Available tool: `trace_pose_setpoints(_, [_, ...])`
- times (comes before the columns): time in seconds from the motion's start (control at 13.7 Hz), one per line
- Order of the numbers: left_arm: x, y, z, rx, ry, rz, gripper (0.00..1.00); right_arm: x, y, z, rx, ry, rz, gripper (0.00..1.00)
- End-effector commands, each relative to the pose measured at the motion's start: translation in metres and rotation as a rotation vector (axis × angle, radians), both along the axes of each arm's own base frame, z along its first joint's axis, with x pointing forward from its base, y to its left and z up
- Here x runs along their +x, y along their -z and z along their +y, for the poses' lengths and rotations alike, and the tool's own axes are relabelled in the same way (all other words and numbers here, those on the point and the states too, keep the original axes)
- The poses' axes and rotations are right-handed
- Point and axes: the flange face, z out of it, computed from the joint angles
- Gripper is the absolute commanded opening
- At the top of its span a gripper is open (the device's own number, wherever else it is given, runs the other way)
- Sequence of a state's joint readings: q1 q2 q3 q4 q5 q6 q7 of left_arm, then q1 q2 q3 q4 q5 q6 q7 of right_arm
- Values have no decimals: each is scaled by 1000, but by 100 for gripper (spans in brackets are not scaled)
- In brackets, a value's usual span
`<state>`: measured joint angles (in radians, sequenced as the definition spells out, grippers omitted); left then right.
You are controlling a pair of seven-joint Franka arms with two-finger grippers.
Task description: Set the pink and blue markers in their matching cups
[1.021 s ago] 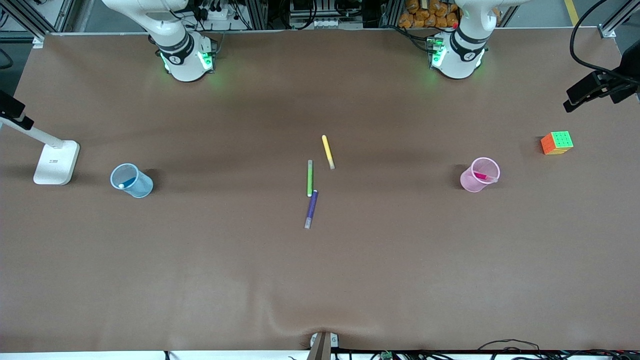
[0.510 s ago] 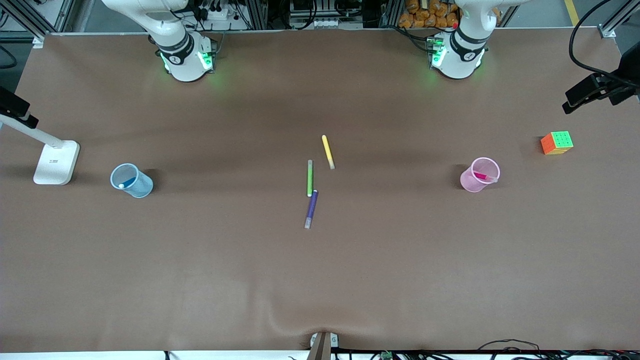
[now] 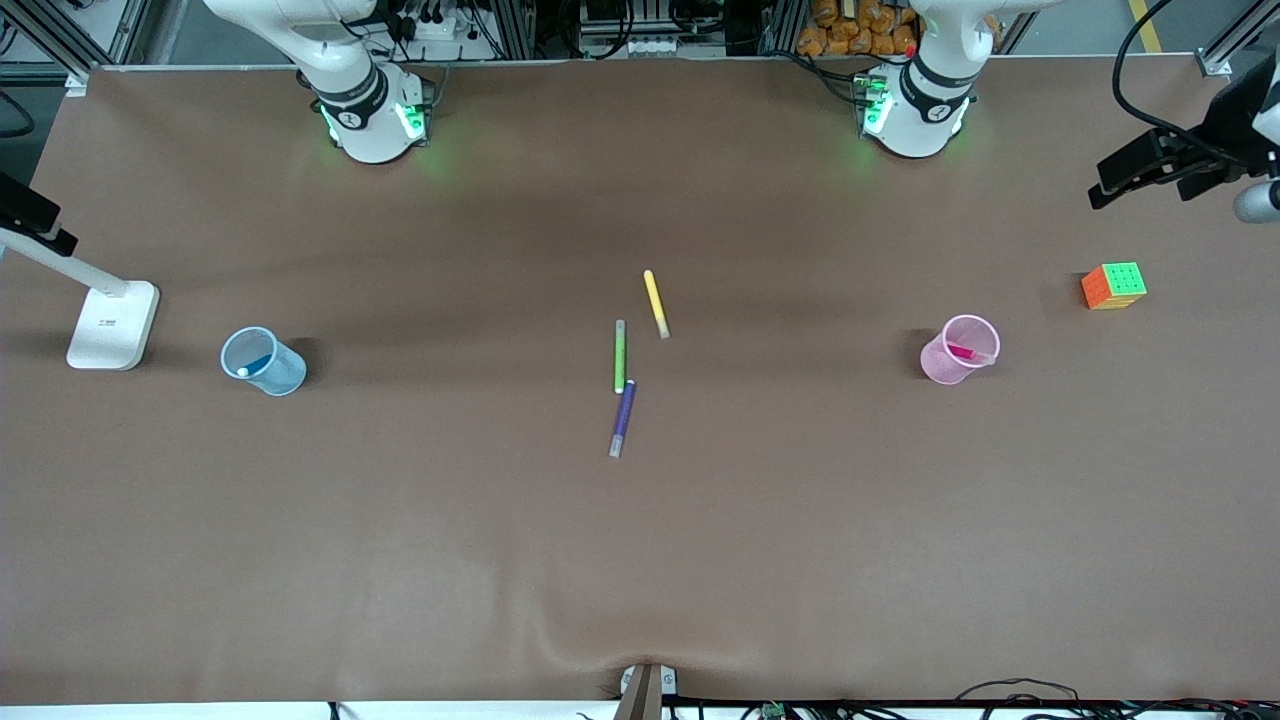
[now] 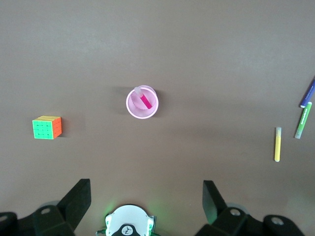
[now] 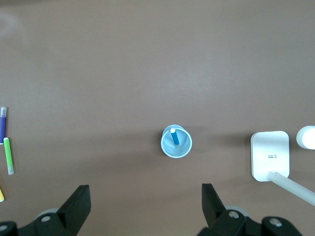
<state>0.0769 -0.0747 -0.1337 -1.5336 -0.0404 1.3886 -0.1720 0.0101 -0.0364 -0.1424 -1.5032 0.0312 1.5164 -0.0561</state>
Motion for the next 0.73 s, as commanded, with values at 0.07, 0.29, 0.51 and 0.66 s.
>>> trace_pose_setpoints(0.07, [-7, -7, 6, 8, -5, -8, 100, 1, -4, 3, -11, 4, 5, 100])
trace_pose_setpoints(0.29, [-5, -10, 10, 94, 3, -31, 100, 0, -3, 2, -26, -106, 12, 100])
trace_pose_setpoints(0.51, [-4, -11, 8, 97, 4, -45, 100, -2, -3, 0, -23, -104, 21, 100])
trace_pose_setpoints(0.66, [-2, -12, 12, 94, -5, -48, 100, -1, -3, 1, -23, -105, 21, 100])
